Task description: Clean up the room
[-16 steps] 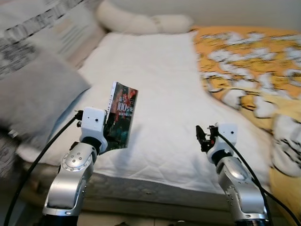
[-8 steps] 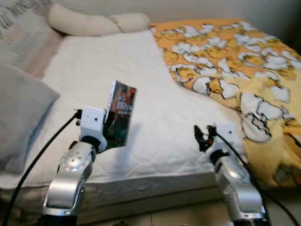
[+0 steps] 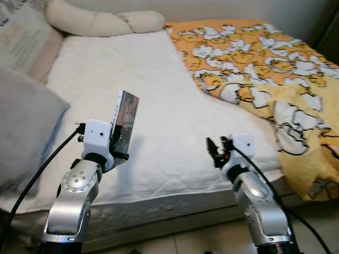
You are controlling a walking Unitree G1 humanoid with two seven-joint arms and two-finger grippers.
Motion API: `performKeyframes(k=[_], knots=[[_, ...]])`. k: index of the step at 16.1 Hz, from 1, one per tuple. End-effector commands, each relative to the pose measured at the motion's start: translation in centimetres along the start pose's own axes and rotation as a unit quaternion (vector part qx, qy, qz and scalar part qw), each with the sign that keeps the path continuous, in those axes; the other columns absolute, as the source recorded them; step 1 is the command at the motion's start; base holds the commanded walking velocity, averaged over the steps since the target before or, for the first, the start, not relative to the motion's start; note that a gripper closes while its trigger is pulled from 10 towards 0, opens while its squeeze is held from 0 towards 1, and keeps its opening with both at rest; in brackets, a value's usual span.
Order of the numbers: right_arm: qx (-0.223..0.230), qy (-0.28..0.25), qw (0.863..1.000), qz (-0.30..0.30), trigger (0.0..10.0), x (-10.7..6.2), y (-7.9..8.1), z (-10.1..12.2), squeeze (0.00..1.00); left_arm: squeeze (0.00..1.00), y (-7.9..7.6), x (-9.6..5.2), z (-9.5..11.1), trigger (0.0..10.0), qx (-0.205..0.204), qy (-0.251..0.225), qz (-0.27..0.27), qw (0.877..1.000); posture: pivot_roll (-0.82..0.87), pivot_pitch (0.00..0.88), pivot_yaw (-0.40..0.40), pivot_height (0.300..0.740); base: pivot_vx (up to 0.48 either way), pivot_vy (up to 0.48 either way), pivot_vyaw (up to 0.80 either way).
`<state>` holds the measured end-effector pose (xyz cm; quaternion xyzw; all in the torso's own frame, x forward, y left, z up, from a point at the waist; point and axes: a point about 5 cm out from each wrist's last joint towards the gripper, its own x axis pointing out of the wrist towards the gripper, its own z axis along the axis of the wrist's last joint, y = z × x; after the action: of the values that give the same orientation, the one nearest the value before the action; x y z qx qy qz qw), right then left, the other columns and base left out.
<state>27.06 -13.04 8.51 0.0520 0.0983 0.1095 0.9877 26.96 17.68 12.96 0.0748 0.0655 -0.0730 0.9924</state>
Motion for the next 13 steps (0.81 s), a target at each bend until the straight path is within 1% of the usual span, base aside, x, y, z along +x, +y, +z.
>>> performKeyframes(k=[1,8,13], knots=[[-0.001,-0.006,1.0,-0.001,10.0,0.21,-0.21,0.54,0.0,0.0,-0.04,0.15,1.03,10.0,0.004,-0.025,-0.003,1.0,0.08,0.0,0.025,0.74,0.0,0.259,0.0],[-0.004,-0.006,1.0,0.003,10.0,0.37,-0.03,0.57,0.0,0.0,0.08,0.23,1.21,10.0,0.009,-0.024,-0.007,1.0,0.09,0.0,0.027,0.74,0.0,0.261,0.0],[-0.004,-0.004,1.0,-0.001,10.0,0.3,-0.25,0.5,0.0,0.0,0.17,0.2,1.18,10.0,0.009,-0.022,-0.004,1.0,0.09,0.0,0.028,0.74,0.0,0.287,0.0]])
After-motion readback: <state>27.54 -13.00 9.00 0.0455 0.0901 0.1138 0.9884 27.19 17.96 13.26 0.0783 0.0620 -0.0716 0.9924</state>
